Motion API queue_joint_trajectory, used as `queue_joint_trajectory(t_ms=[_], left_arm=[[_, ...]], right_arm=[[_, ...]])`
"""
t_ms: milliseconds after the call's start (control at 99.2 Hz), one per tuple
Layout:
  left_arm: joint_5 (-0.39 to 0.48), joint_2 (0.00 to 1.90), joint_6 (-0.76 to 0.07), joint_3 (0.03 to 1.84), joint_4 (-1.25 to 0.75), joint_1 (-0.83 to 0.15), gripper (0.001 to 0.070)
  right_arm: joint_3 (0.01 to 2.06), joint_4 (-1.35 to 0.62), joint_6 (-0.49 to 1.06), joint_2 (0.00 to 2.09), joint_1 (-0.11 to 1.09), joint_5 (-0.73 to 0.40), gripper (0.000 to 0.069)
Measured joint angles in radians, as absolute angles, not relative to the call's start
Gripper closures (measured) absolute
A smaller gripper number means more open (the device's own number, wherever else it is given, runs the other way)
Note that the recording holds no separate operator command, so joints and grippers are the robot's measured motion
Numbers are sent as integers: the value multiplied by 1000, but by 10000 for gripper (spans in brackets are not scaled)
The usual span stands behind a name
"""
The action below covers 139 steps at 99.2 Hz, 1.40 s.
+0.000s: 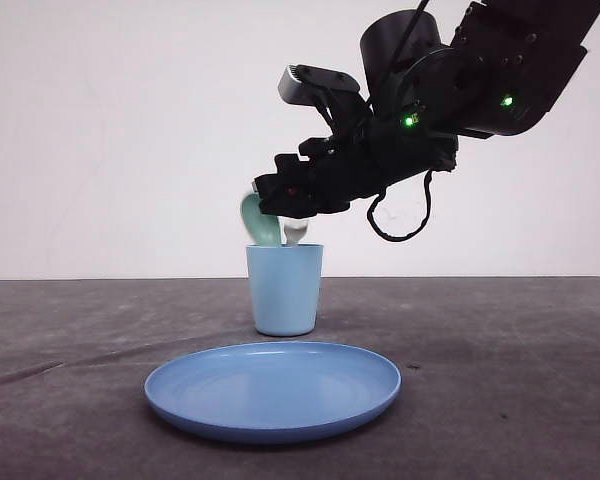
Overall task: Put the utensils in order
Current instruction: 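Drop the spoon into the cup and raise the right gripper, then lower the right gripper onto the cup rim and grasp the cup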
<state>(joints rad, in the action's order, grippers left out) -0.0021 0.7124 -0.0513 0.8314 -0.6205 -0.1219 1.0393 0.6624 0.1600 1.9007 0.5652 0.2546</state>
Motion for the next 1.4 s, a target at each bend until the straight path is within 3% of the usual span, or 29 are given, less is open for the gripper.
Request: queue_joint_trajectory(t_ms=[111, 222, 413, 655, 917, 1321, 1401], left_arm=[[-2, 712, -51, 831, -620, -122, 511], [-2, 712, -51, 831, -621, -122, 511], [-2, 712, -51, 831, -621, -122, 511], [-2, 712, -51, 831, -622, -122, 511], [-2, 712, -51, 831, -628, -122, 511], [-2, 713, -45, 831, -671, -122, 511], [-2, 714, -45, 831, -672, -122, 511]], right_arm=[[1039, 662, 160, 1901, 569, 258, 470], [1039, 652, 160, 1889, 570, 260, 434], [1040, 545, 160, 1763, 570, 259, 426], [1047, 179, 147, 1549, 566, 260, 426], [1047, -151, 44, 1425, 482, 306, 426], [973, -199, 2, 1424, 474, 318, 425], [951, -198, -4, 1424, 474, 314, 390]])
